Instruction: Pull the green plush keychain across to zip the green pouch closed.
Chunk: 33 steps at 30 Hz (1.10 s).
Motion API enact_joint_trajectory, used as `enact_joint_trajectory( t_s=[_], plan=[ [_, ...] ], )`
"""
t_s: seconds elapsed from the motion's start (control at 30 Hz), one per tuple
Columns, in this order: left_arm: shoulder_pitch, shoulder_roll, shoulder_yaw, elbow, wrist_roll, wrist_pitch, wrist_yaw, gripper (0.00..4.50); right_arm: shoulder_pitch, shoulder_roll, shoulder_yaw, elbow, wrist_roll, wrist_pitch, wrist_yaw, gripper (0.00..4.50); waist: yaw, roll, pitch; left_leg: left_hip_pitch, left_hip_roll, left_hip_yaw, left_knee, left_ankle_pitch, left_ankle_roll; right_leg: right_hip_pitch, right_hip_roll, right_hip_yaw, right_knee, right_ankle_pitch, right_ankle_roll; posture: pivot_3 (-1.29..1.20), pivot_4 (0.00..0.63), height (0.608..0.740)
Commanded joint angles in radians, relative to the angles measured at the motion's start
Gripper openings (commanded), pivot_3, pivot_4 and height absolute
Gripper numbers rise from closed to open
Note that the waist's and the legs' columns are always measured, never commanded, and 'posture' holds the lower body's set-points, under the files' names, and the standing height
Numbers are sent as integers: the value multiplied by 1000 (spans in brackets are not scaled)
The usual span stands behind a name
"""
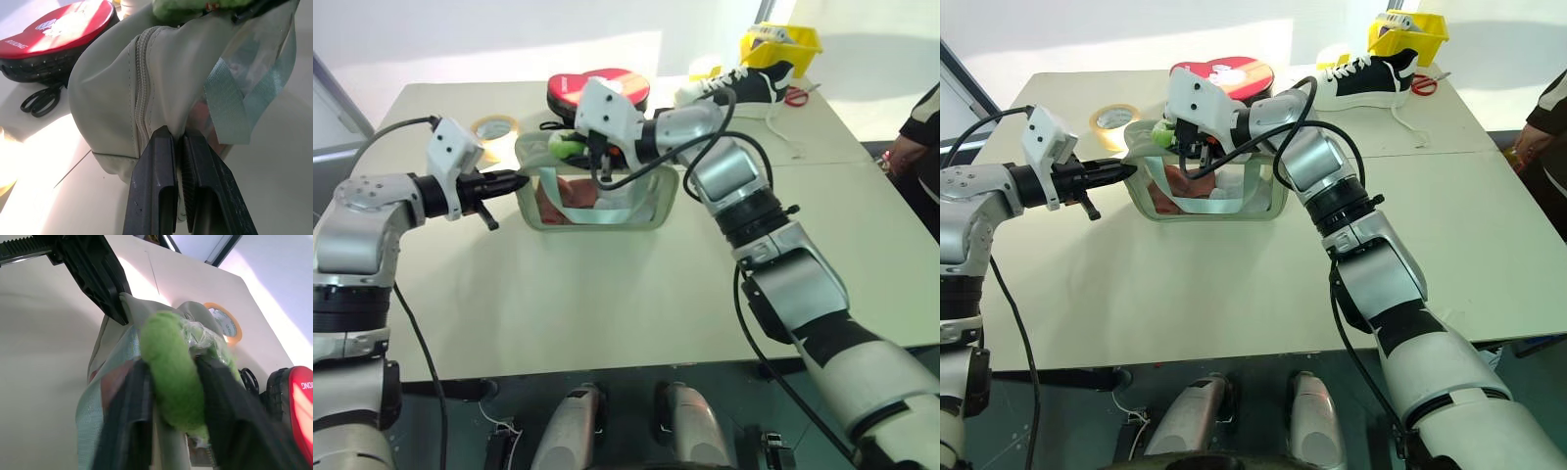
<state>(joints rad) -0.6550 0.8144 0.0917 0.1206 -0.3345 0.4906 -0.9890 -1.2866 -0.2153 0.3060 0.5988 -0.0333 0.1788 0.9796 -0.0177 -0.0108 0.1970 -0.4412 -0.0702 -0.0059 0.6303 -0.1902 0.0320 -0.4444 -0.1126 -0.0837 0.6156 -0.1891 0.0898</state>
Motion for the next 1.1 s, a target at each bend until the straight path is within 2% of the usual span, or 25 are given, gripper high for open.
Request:
enact_joint_trajectory(
  t_s=[0.03, 0.2, 0.33, 0.57, 0.67, 0.8, 0.9, 1.0, 1.1],
  plan=[
    [-26, 0, 21, -12, -4, -27, 7, 0, -40, -28, -63, -86, 38, 34, 3, 66, 1, 0, 0, 0, 0, 0, 0, 0, 0, 0, 0, 0, 0, 0, 0, 0, 150, 740],
    [-20, -7, 17, -11, -3, -30, 4, 0, -15, -119, -139, -232, 86, 172, 6, 66, 6, 0, 0, 0, 0, 0, 0, 0, 0, 0, 0, 0, 0, 0, 0, 0, 150, 740],
    [-15, -10, 13, -7, -1, -36, 1, 0, 21, -222, -170, -311, 62, 241, -40, 66, 6, 0, 0, 0, 0, 0, 0, 0, 0, 0, -1, 0, 0, 0, 0, 0, 150, 740],
    [-27, -25, -2, 9, 6, -43, 0, 0, 200, -437, -133, -293, -113, 92, -179, 66, 8, 0, 0, 0, 0, 0, 1, 0, 1, 1, -1, 0, -1, 0, 0, 0, 150, 740],
    [-31, -27, -6, 7, 6, -38, -3, 0, 302, -469, -125, -274, -162, 49, -241, 66, 6, 0, 0, -1, 0, 0, 0, 0, 1, 1, -2, 0, -1, 0, 0, 0, 150, 740],
    [-33, -21, -11, 8, 4, -35, -9, 0, 437, -405, -150, -250, -139, 76, -310, 66, 5, 0, 0, 0, 0, 0, 1, 0, 1, 2, -1, 0, -1, 0, 0, 0, 150, 740],
    [-36, -21, -15, 10, 6, -33, -10, 0, 522, -270, -177, -209, -74, 136, -368, 66, 3, -1, 0, 0, 1, 0, 1, 0, 1, 2, -1, 1, -1, 0, 0, 0, 150, 740],
    [-39, -26, -19, 9, 9, -31, -7, 0, 537, -167, -200, -173, -37, 173, -420, 66, 4, -1, 0, 1, 1, 0, 2, 0, 1, 2, 0, 1, 0, 0, 0, 0, 150, 740],
    [-41, -26, -21, 6, 9, -29, -5, 0, 522, -111, -219, -183, -3, 215, -433, 66, 4, -1, -1, 1, 1, 0, 2, 0, 2, 3, 0, 1, 0, 0, 0, 0, 150, 740]
  ],
)
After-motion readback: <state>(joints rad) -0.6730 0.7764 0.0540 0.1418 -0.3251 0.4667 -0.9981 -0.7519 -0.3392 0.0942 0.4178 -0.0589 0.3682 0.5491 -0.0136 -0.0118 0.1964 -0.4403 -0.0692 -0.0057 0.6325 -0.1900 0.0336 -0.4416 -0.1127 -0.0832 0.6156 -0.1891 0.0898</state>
